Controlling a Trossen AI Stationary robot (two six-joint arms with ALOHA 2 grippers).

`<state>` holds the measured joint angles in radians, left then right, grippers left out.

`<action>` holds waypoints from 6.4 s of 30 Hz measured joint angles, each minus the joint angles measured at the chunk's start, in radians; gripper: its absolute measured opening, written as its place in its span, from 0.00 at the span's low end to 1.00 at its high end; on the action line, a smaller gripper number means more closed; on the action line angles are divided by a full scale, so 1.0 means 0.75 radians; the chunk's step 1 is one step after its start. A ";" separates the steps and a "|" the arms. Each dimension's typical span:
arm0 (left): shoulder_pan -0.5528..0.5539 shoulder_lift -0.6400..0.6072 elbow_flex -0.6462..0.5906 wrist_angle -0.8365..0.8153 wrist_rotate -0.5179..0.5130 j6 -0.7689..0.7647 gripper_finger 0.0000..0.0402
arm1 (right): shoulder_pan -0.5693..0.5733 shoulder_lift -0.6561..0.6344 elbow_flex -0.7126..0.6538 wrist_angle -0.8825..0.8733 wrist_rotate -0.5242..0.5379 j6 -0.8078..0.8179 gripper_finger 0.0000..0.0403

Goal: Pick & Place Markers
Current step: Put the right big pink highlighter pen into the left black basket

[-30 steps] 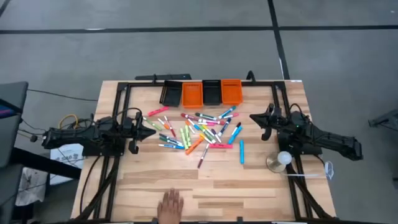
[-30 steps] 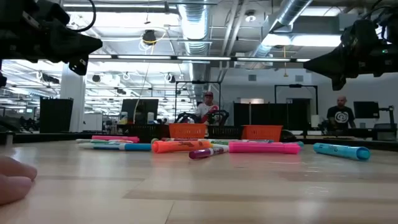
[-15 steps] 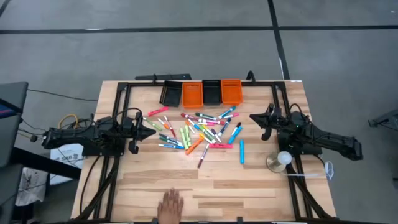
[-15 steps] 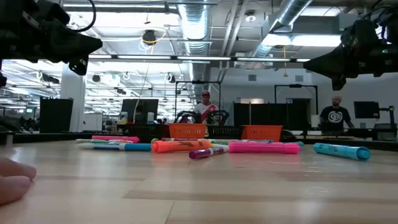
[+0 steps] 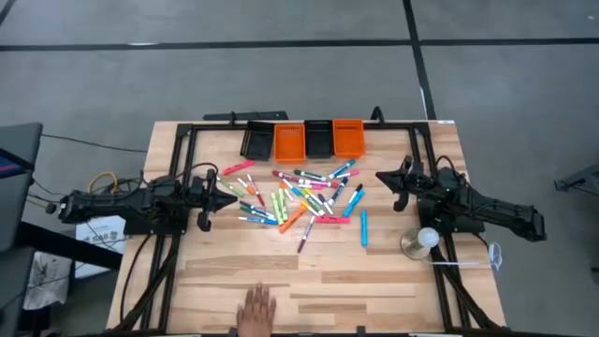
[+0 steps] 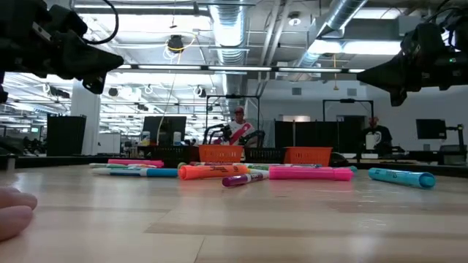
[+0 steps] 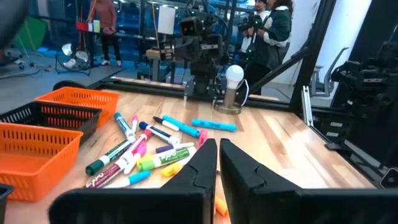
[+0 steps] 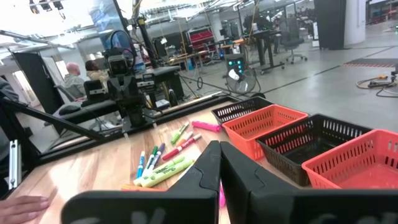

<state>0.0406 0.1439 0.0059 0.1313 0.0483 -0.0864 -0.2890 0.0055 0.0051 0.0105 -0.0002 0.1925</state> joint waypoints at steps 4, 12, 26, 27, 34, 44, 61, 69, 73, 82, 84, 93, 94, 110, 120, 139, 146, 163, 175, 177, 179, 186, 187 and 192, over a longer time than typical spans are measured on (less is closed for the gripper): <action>0.000 0.027 0.000 0.000 0.000 0.000 0.04 | 0.000 0.000 0.000 0.000 0.000 0.000 0.00; 0.001 0.059 0.000 0.006 0.000 0.000 0.04 | 0.000 0.000 0.000 0.000 0.000 0.000 0.00; -0.002 0.063 0.000 0.246 0.019 -0.225 0.04 | 0.000 0.000 0.000 0.000 0.000 0.000 0.00; -0.002 0.063 0.000 0.264 0.020 -0.267 0.04 | 0.000 0.000 0.000 0.001 -0.004 0.002 0.00; -0.015 0.141 0.000 0.263 0.100 -0.426 0.04 | 0.001 -0.001 0.023 0.016 -0.310 0.138 0.00; -0.099 0.376 0.000 0.287 -0.031 -0.449 0.04 | 0.001 -0.001 0.027 0.022 -0.311 0.138 0.00; -0.100 0.653 0.000 0.536 -0.095 -0.387 0.04 | -0.001 -0.001 0.032 0.051 -0.263 0.102 0.00; -0.102 0.742 0.000 0.641 -0.104 -0.423 0.04 | 0.001 0.001 0.016 0.351 -0.170 0.142 0.00; -0.120 0.786 0.000 0.645 -0.104 -0.384 0.04 | 0.001 0.001 0.015 0.510 -0.088 0.142 0.00; -0.128 0.857 0.000 0.755 -0.087 -0.401 0.04 | 0.009 0.087 0.037 0.586 -0.180 0.335 0.00; -0.128 0.865 0.000 0.757 -0.030 -0.435 0.04 | 0.033 0.158 0.062 0.588 -0.226 0.336 0.00; -0.132 0.868 0.015 0.804 0.033 -0.409 0.04 | 0.219 0.680 0.325 0.460 -0.219 0.098 0.00; -0.132 0.868 0.019 0.804 0.042 -0.409 0.04 | 0.231 0.739 0.366 0.410 -0.200 0.068 0.00; -0.339 0.984 0.020 0.870 -0.071 -0.279 0.04 | 0.248 1.191 0.637 0.230 -0.136 -0.063 0.00; -0.371 1.059 0.046 0.892 -0.056 -0.378 0.04 | 0.340 1.340 0.641 0.202 -0.141 -0.071 0.00; -0.258 1.299 0.170 0.894 -0.004 -0.274 0.04 | 0.421 1.686 0.881 -0.218 -0.141 -0.059 0.00; -0.214 1.299 0.170 0.893 -0.003 -0.233 0.04 | 0.447 1.783 0.914 -0.216 -0.140 -0.096 0.10; -0.185 1.298 0.170 0.893 -0.003 -0.230 0.04 | 0.449 2.019 0.935 -0.209 -0.043 -0.128 0.27; -0.185 1.298 0.170 0.893 -0.003 -0.230 0.04 | 0.455 2.061 0.935 -0.214 0.005 -0.129 0.27; -0.185 1.298 0.170 0.893 -0.003 -0.230 0.04 | 0.455 2.082 0.935 -0.222 0.005 -0.130 0.27; -0.185 1.298 0.170 0.893 -0.003 -0.230 0.04 | 0.455 2.119 0.934 -0.201 0.005 -0.130 0.27; -0.185 1.298 0.170 0.893 -0.003 -0.230 0.04 | 0.455 2.220 0.939 -0.168 0.006 -0.129 0.27; -0.185 1.298 0.170 0.893 -0.003 -0.230 0.04 | 0.455 2.229 0.939 -0.168 0.006 -0.129 0.27; -0.185 1.298 0.170 0.893 -0.003 -0.230 0.04 | 0.455 2.230 0.940 -0.171 0.006 -0.128 0.27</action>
<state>-0.0982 1.1172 0.1337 0.8009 0.0460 -0.2588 0.0521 1.6782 0.7102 -0.1180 0.0045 0.0962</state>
